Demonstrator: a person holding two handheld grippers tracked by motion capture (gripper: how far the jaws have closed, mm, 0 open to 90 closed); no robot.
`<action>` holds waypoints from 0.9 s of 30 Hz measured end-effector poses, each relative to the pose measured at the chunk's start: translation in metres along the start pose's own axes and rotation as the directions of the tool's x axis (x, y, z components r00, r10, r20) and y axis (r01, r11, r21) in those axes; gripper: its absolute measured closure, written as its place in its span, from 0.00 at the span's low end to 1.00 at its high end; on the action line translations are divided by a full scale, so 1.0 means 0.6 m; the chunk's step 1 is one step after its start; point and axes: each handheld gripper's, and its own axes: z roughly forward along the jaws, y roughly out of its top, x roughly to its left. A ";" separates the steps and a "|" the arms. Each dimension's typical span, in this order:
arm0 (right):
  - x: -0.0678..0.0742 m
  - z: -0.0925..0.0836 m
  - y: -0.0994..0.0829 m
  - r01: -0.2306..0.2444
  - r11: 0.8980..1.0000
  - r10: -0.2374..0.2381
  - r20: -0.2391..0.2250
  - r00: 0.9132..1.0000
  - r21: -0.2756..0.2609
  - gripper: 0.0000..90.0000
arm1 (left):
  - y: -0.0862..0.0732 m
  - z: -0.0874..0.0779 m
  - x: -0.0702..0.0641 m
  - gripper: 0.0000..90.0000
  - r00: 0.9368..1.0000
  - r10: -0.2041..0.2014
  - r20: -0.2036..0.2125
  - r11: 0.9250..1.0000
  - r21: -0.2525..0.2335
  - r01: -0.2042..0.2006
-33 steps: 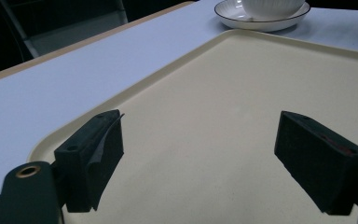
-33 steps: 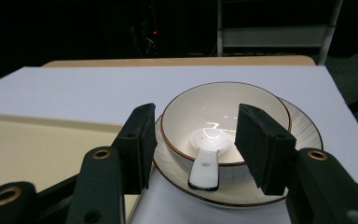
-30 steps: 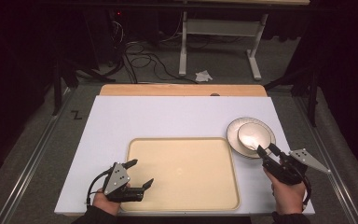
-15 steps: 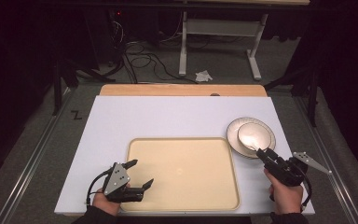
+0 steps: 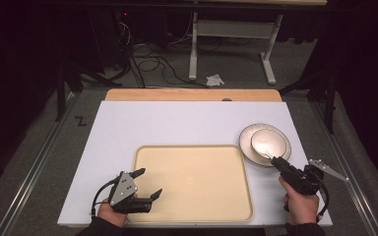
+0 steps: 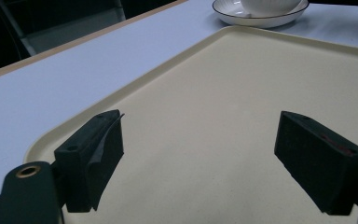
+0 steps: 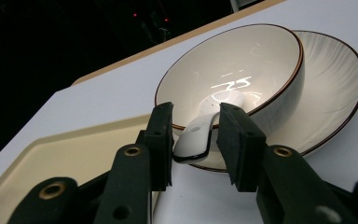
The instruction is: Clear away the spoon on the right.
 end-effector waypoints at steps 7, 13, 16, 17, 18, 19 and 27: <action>-0.003 -0.001 -0.001 -0.001 1.000 0.001 0.003 1.000 0.013 0.78 | 0.000 0.000 0.000 0.18 1.000 0.000 0.002 1.000 0.000 0.000; -0.002 -0.002 -0.004 0.017 1.000 -0.017 0.001 1.000 0.008 0.80 | 0.000 0.000 0.000 0.18 1.000 -0.001 0.003 1.000 0.002 0.001; -0.003 -0.003 -0.004 0.005 1.000 -0.005 -0.003 1.000 0.012 0.81 | 0.000 0.000 -0.001 0.18 1.000 0.000 0.004 1.000 0.003 0.000; -0.004 -0.003 -0.003 0.000 1.000 0.000 -0.005 1.000 0.015 0.81 | 0.000 0.001 -0.001 0.18 1.000 0.000 0.005 1.000 0.004 0.000; -0.004 -0.003 -0.003 -0.004 1.000 0.004 -0.001 1.000 0.015 0.81 | 0.000 0.001 -0.001 0.18 1.000 0.000 0.005 1.000 0.004 0.000; -0.004 -0.004 -0.003 -0.006 1.000 0.006 -0.001 1.000 0.018 0.83 | 0.000 0.001 -0.001 0.18 1.000 0.000 0.005 1.000 0.003 0.000; -0.007 -0.005 -0.002 0.006 1.000 -0.006 0.001 1.000 0.023 0.94 | -0.001 0.001 -0.001 0.18 1.000 -0.001 0.004 1.000 0.006 0.001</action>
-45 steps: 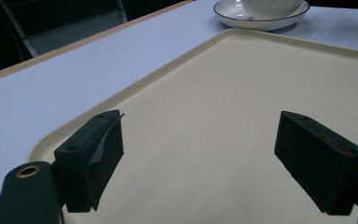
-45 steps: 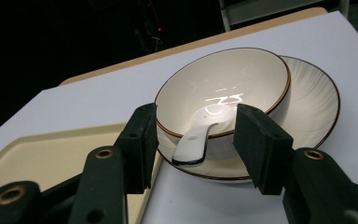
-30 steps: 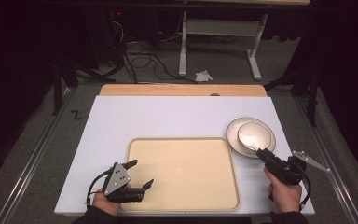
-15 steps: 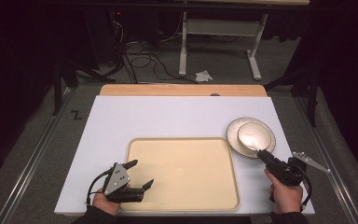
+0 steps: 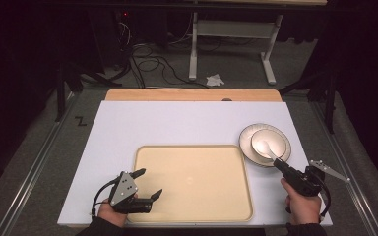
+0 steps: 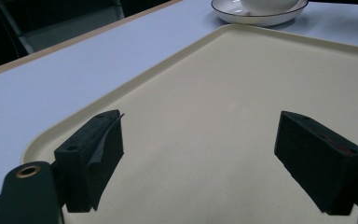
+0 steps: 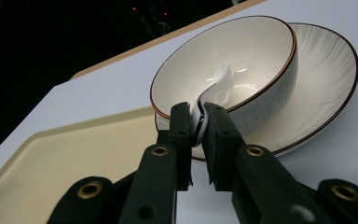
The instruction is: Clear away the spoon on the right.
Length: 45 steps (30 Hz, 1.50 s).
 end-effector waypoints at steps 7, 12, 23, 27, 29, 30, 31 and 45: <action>0.005 0.001 0.000 0.058 0.998 -0.058 0.008 0.998 0.004 0.97 | 0.000 0.000 0.000 0.18 1.000 -0.001 0.000 1.000 0.001 0.001; 0.010 0.001 0.000 0.114 0.993 -0.114 0.015 0.993 0.009 0.97 | 0.000 0.000 0.000 0.18 1.000 -0.001 -0.001 1.000 -0.001 0.001; 0.024 -0.008 0.004 0.205 0.978 -0.204 0.035 0.978 -0.022 0.97 | 0.000 -0.002 0.000 0.18 1.000 -0.003 -0.002 1.000 -0.006 0.003; 0.028 -0.013 0.005 0.229 0.973 -0.227 0.044 0.973 -0.039 0.97 | 0.000 -0.001 0.000 0.18 1.000 -0.002 -0.001 1.000 -0.006 0.002; 0.031 -0.017 0.007 0.243 0.968 -0.241 0.049 0.969 -0.055 0.97 | 0.001 -0.002 0.000 0.18 1.000 -0.002 -0.001 1.000 -0.006 0.002; 0.032 -0.019 0.007 0.248 0.967 -0.245 0.052 0.968 -0.059 0.97 | 0.001 -0.002 0.000 0.18 1.000 -0.001 -0.002 1.000 -0.006 0.001; 0.032 -0.020 0.008 0.252 0.965 -0.249 0.053 0.967 -0.067 0.97 | 0.001 -0.002 0.000 0.18 1.000 -0.001 -0.002 1.000 -0.007 0.001; 0.050 -0.052 0.016 0.324 0.931 -0.316 0.071 0.946 -0.171 0.97 | 0.001 -0.003 0.000 0.18 1.000 0.000 -0.004 1.000 -0.012 0.000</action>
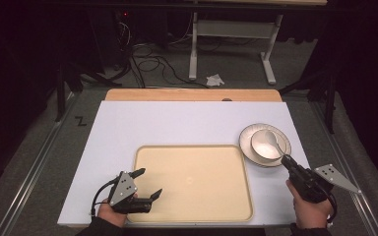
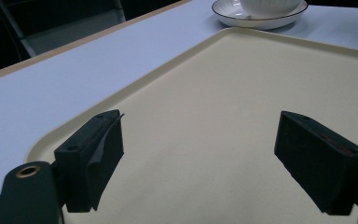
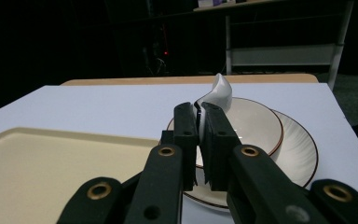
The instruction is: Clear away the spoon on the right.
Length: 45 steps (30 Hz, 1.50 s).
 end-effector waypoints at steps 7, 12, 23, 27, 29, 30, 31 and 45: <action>0.017 0.000 0.003 0.035 0.999 -0.035 -0.037 0.999 -0.007 0.97 | 0.000 -0.001 0.001 0.18 1.000 -0.001 -0.005 1.000 -0.004 0.001; 0.032 0.003 0.001 0.053 0.999 -0.053 -0.070 0.996 -0.002 0.97 | 0.000 -0.001 0.001 0.18 1.000 -0.002 -0.004 1.000 -0.004 0.002; 0.058 0.019 -0.007 0.076 0.997 -0.075 -0.135 0.988 0.002 0.97 | 0.001 -0.005 0.004 0.18 1.000 -0.010 -0.017 1.000 -0.027 0.009; 0.066 0.023 -0.010 0.082 0.997 -0.080 -0.151 0.985 0.009 0.97 | 0.001 -0.008 0.006 0.18 0.999 -0.021 -0.025 0.999 -0.047 0.020; 0.071 0.026 -0.011 0.085 0.996 -0.082 -0.162 0.983 0.010 0.97 | 0.001 -0.010 0.007 0.18 0.999 -0.033 -0.028 0.997 -0.067 0.031; 0.074 0.027 -0.012 0.082 0.997 -0.079 -0.170 0.982 0.015 0.97 | 0.001 -0.012 0.008 0.18 0.999 -0.038 -0.032 0.997 -0.075 0.035; 0.077 0.029 -0.013 0.085 0.996 -0.081 -0.178 0.981 0.017 0.97 | 0.001 -0.013 0.009 0.18 0.999 -0.043 -0.033 0.996 -0.083 0.040; 0.128 0.060 -0.036 0.118 0.991 -0.095 -0.288 0.953 0.064 0.97 | 0.001 -0.021 0.015 0.18 0.996 -0.075 -0.053 0.988 -0.138 0.067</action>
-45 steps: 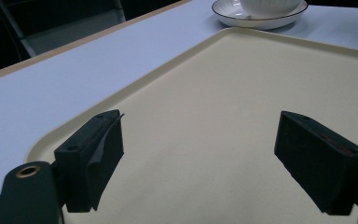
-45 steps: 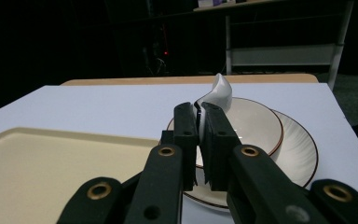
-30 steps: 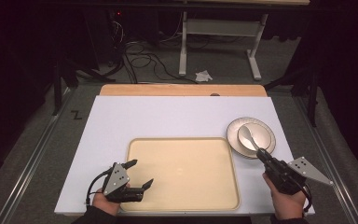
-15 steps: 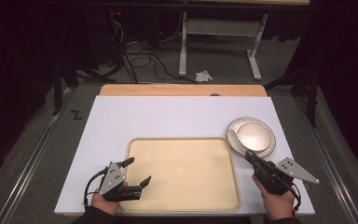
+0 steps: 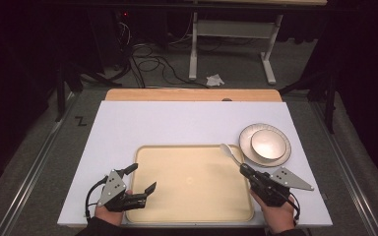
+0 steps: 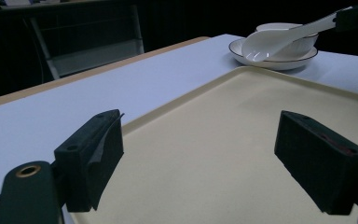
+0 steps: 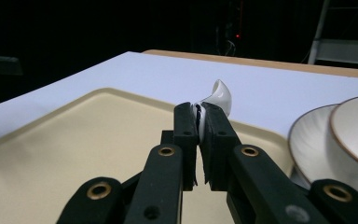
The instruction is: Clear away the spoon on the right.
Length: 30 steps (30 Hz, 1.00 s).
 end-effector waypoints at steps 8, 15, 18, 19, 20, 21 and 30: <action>0.028 0.025 -0.009 0.028 0.999 -0.026 -0.053 0.998 0.039 0.97 | 0.000 0.002 -0.001 0.18 1.000 0.005 0.008 1.000 0.008 -0.005; 0.035 0.034 -0.017 0.033 0.997 -0.028 -0.066 0.997 0.064 0.97 | -0.001 0.002 -0.001 0.18 1.000 0.004 0.013 1.000 0.011 -0.004; 0.028 0.036 -0.020 0.020 0.997 -0.015 -0.064 0.998 0.072 0.97 | -0.001 0.003 -0.001 0.18 1.000 0.002 0.011 1.000 0.012 -0.002; 0.026 0.036 -0.022 0.015 0.997 -0.010 -0.062 0.998 0.076 0.97 | -0.001 0.003 -0.001 0.18 1.000 0.003 0.011 1.000 0.013 -0.003; 0.024 0.036 -0.023 0.013 0.997 -0.008 -0.059 0.998 0.080 0.97 | -0.001 0.003 -0.001 0.18 1.000 0.004 0.011 1.000 0.013 -0.004; 0.023 0.035 -0.024 0.009 0.997 -0.005 -0.060 0.998 0.080 0.97 | -0.001 0.003 -0.001 0.18 1.000 0.004 0.011 1.000 0.013 -0.004; 0.021 0.035 -0.029 0.015 0.996 -0.010 -0.057 0.998 0.093 0.97 | -0.001 0.002 -0.001 0.18 1.000 0.003 0.011 1.000 0.012 -0.003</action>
